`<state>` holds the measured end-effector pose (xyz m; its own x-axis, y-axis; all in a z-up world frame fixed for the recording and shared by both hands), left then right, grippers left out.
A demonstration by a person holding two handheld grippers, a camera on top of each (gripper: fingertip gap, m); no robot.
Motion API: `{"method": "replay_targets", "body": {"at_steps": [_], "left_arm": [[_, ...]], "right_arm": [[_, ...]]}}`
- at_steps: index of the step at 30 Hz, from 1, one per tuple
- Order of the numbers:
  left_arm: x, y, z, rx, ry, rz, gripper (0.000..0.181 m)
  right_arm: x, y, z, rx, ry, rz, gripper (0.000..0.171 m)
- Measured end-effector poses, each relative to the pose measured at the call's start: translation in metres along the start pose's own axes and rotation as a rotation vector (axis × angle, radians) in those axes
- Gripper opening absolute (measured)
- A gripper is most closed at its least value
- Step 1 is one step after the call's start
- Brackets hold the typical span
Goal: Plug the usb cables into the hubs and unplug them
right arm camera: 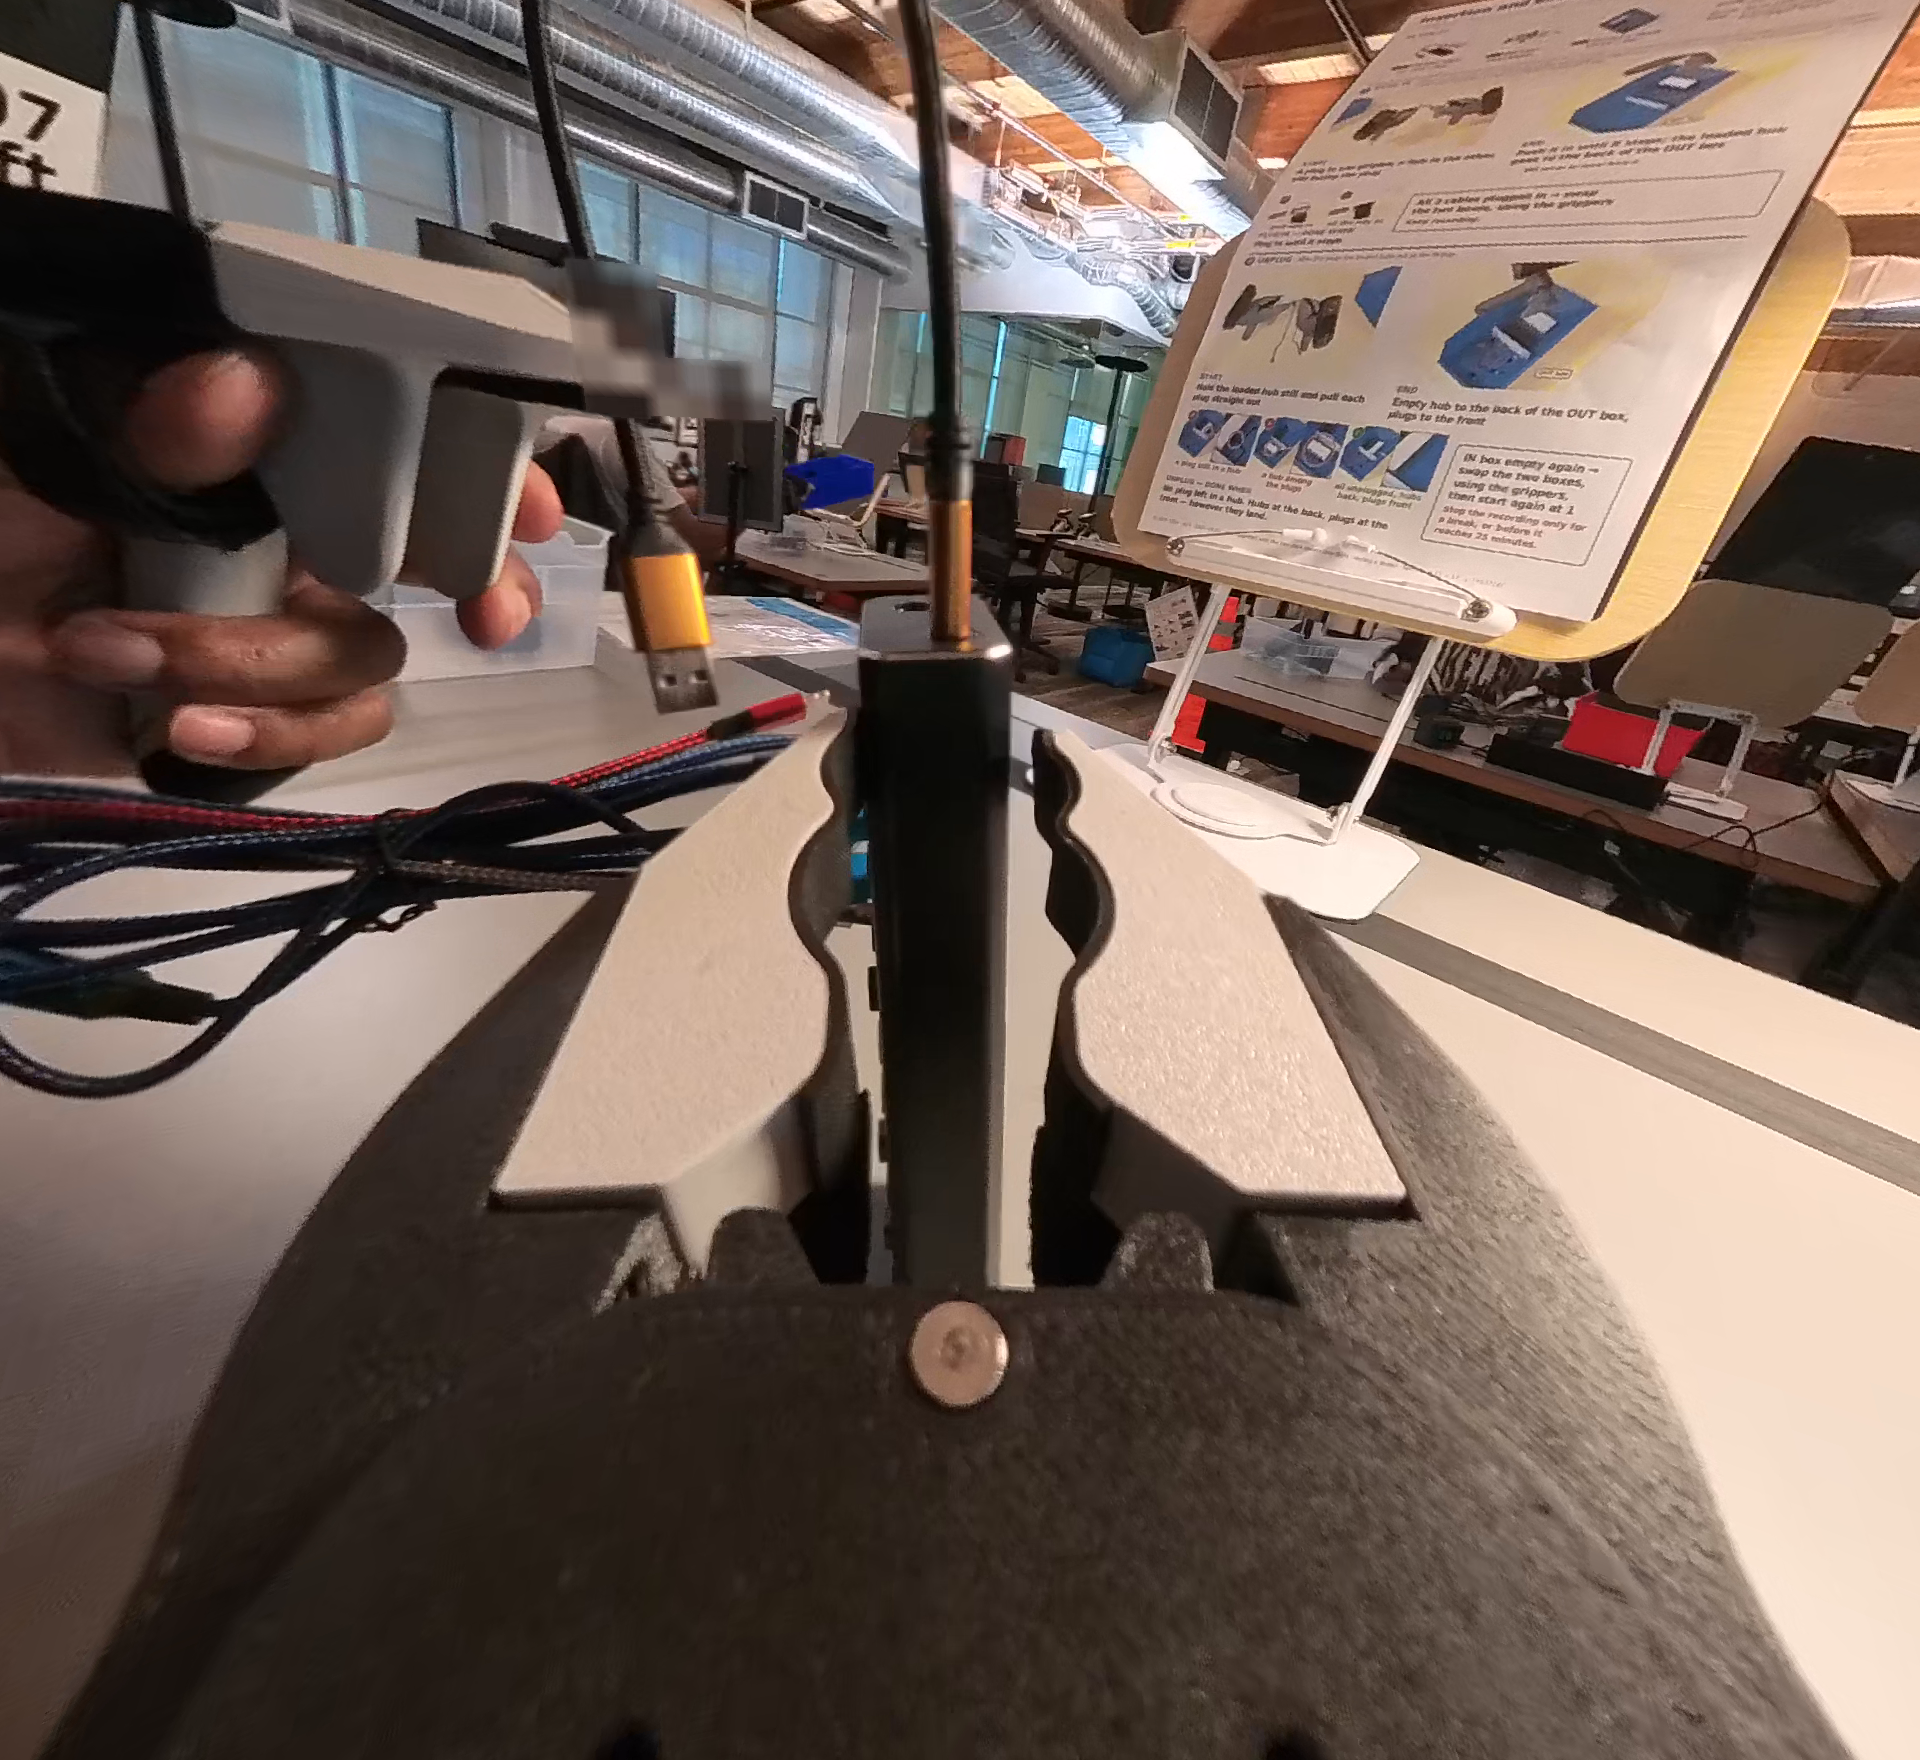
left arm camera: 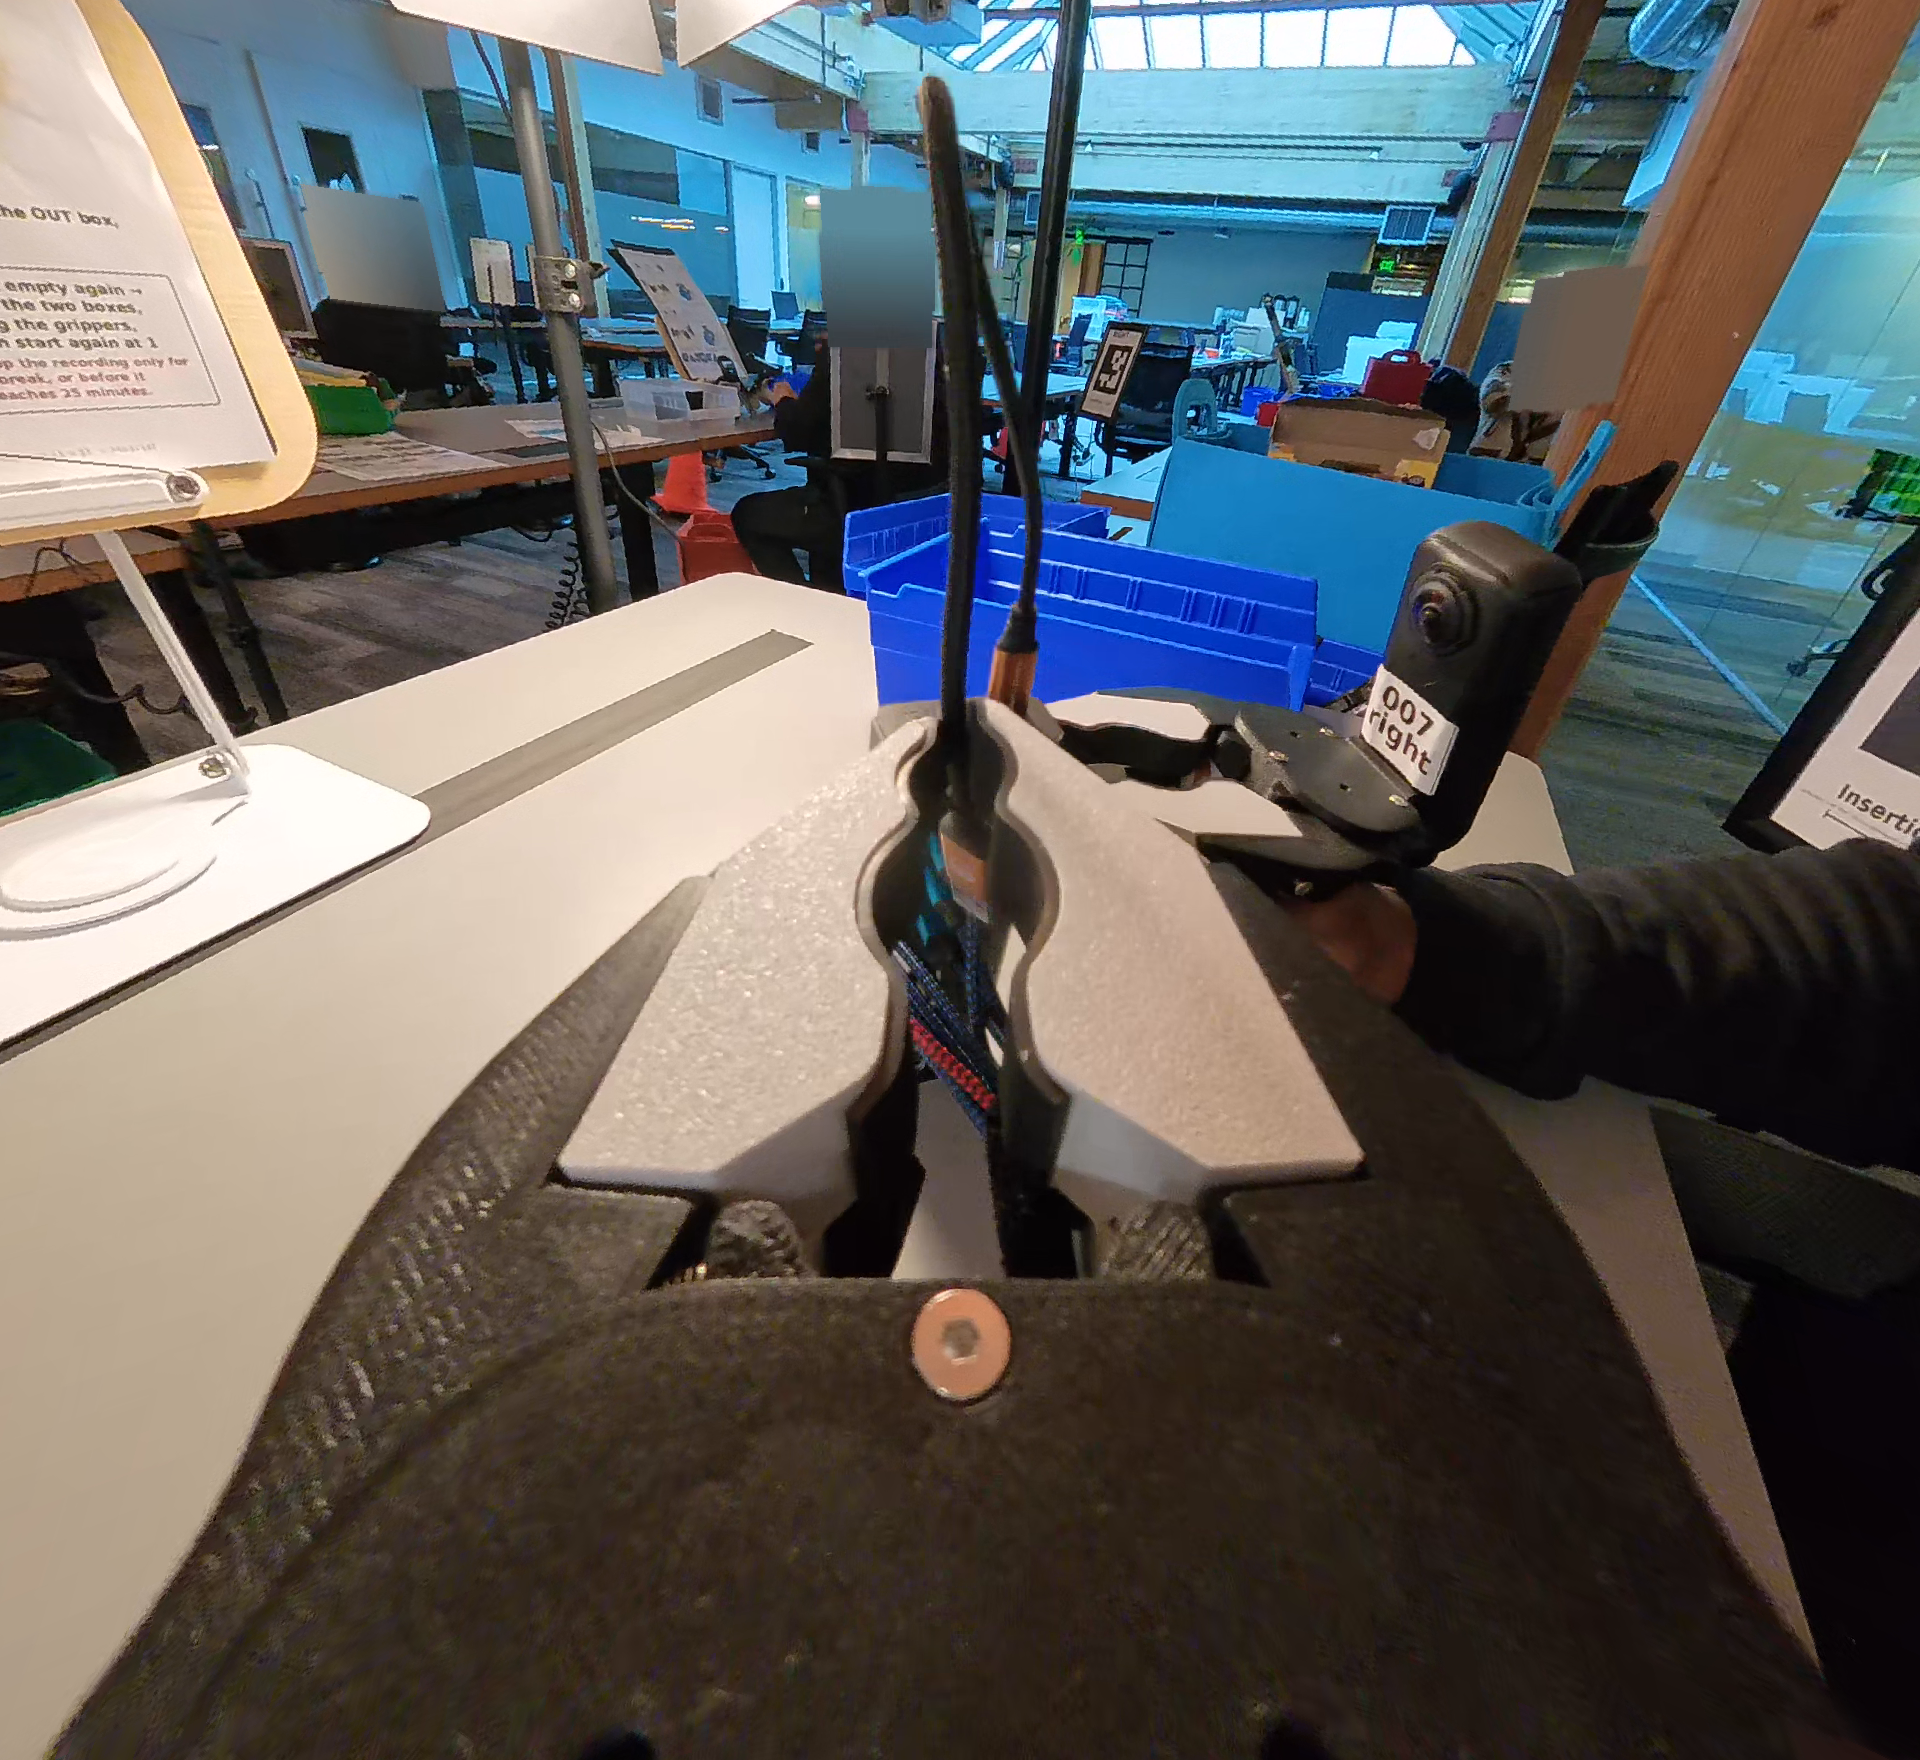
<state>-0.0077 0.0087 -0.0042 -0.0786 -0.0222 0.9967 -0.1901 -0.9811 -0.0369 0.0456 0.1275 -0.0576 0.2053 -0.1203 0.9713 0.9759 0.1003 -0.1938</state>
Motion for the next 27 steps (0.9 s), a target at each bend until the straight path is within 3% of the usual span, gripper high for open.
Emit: {"method": "replay_targets", "body": {"at_steps": [5,18,23,27], "left_arm": [[0.004,-0.006,0.004,-0.002,0.002,-0.007,0.004],[0.018,-0.004,0.049,0.067,0.016,-0.044,0.006],[-0.003,-0.01,0.072,0.071,0.126,-0.007,0.006],[-0.03,-0.017,0.08,0.145,0.102,-0.028,0.006]], "right_arm": [[-0.003,-0.001,0.016,-0.08,-0.044,-0.027,0.027],[-0.001,0.0,0.012,-0.064,-0.023,-0.026,0.026],[-0.002,0.0,0.013,-0.073,-0.024,-0.032,0.026],[-0.002,0.0,0.013,-0.073,-0.025,-0.036,0.026]]}}
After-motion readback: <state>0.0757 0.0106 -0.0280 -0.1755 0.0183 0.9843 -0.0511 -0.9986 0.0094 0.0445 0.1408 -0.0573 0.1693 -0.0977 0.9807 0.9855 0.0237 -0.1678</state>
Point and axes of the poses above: each gripper's, where its closed fingertips meet, y back along the fingers, x out of its top, z = x × y across the jaws, the point moved 5 cm from there along y, back along the fingers, and after that the axes turned 5 degrees about -x, right-handed, at the moved point
